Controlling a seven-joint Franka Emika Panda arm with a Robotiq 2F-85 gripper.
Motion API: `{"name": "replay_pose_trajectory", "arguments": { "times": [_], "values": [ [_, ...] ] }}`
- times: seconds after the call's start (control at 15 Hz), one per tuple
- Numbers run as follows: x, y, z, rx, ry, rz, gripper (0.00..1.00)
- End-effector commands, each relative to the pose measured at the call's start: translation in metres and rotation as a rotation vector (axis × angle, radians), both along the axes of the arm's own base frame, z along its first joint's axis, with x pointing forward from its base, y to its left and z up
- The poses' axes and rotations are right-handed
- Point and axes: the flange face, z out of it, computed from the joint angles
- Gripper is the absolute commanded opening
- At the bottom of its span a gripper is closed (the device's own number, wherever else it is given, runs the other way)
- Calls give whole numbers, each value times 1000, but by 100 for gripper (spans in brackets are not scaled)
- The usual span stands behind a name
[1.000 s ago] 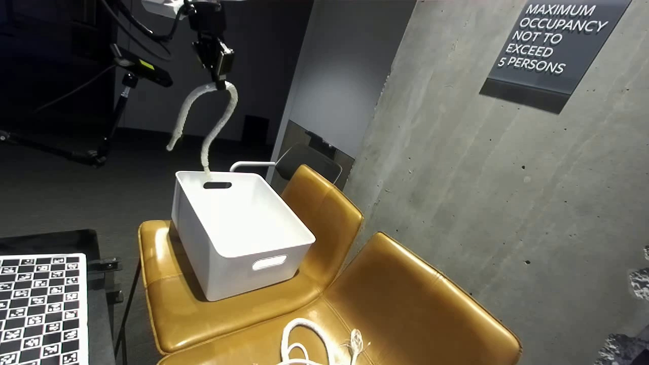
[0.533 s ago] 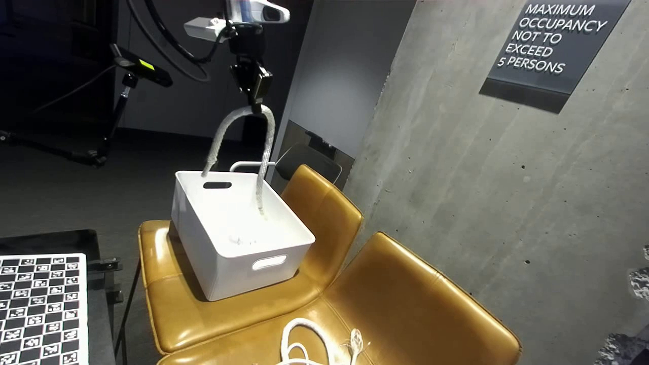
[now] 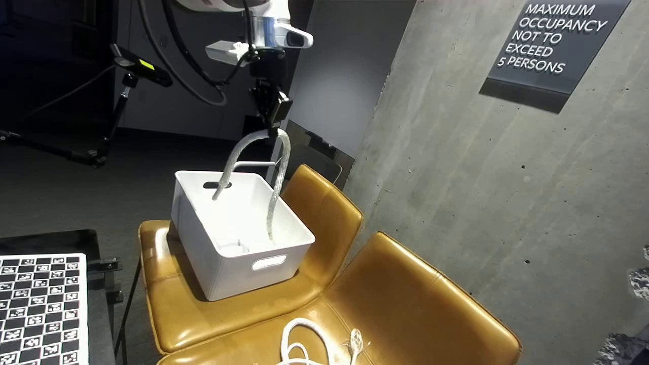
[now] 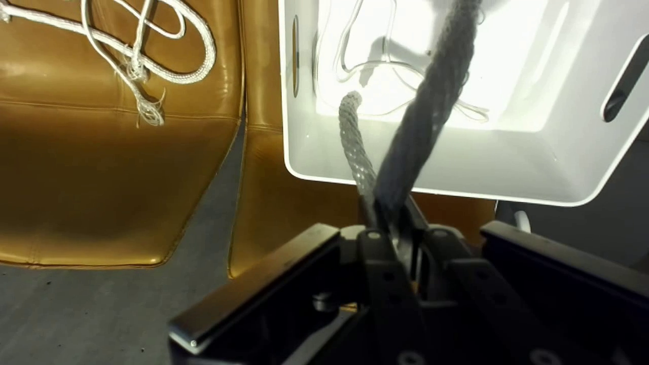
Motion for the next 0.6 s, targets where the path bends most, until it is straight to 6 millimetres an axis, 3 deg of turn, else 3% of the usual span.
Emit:
{"name": "replay_pose_trajectory", "arguments": {
  "times": [0.0,0.07,0.13,0.27,0.53],
  "values": [
    [-6,3,-12,-19,10,16,3],
    [-7,3,-16,-21,16,16,3],
    [-8,1,-18,-20,21,13,36],
    [-9,-3,-19,-16,29,10,42],
    [-6,-31,-19,-8,31,-11,71]
  ]
}}
